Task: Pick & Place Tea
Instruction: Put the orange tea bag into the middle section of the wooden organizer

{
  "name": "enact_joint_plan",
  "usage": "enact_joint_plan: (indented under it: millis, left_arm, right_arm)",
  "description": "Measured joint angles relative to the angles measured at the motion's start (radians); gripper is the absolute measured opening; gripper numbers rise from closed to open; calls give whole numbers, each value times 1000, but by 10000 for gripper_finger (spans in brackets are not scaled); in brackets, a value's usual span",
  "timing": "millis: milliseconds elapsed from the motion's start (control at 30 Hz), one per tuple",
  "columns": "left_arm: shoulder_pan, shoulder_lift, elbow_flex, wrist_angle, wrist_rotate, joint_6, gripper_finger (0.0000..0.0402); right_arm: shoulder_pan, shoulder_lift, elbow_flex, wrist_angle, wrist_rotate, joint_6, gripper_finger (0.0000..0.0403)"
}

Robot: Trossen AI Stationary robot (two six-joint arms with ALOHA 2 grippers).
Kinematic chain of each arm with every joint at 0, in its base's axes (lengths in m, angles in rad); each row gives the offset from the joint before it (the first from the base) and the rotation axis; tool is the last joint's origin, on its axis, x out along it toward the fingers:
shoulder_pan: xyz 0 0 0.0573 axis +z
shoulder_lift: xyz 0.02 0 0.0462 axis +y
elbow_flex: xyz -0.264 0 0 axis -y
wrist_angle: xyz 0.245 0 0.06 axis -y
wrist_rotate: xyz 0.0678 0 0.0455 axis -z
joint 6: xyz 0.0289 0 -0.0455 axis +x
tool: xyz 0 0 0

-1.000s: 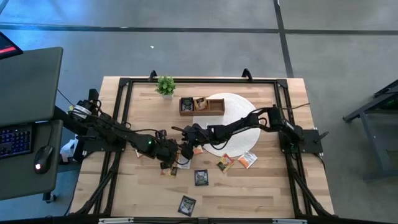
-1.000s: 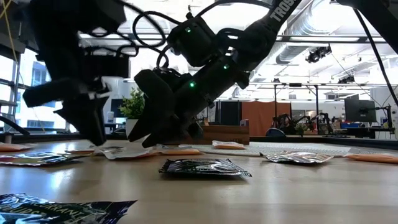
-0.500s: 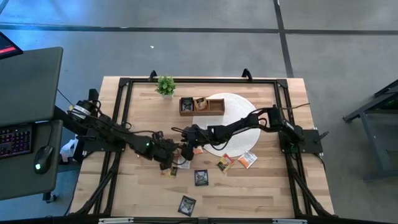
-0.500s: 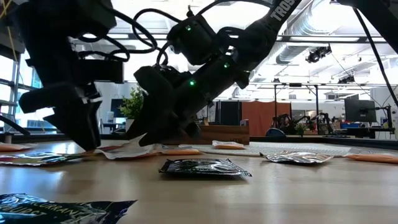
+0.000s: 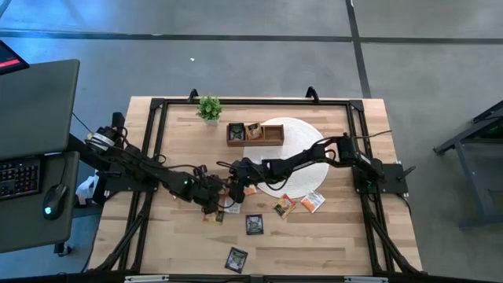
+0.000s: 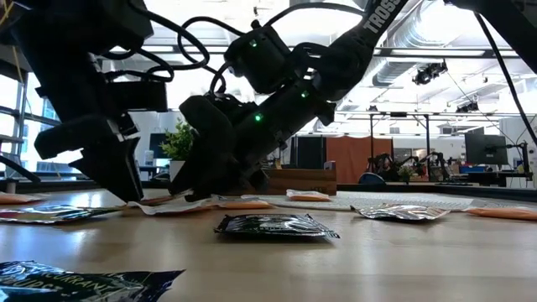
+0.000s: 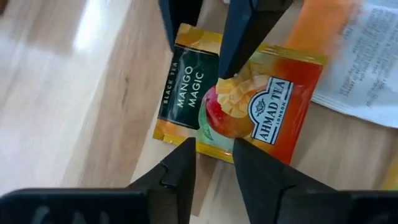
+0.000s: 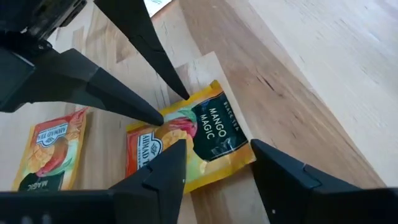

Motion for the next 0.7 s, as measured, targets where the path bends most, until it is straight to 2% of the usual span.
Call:
enact_joint_plan:
  millis: [133,267,333,500,600,700]
  left_arm:
    - [0,1,-1,10,-66,-9,104]
    - [0,2,-2,9,-77,-11,104]
    - [0,2,-2,11,-81,-11,104]
    - [0,-9,-2,1,-81,-8,104]
    - [2,-13,-3,-11,-95,-7,106]
    - [2,-13,-4,-20,-125,-5,123]
  right_arm:
    - [0,0,-1,1,7,0,100]
    - [-2,0,-2,12,39,-18,30]
    - [-3,0,-2,18,44,-51,8]
    - [-2,0,-2,15,86,-96,15]
    - [-9,-1,-1,-7,91,-162,4]
    - [-22,-1,-1,-13,96,-186,7]
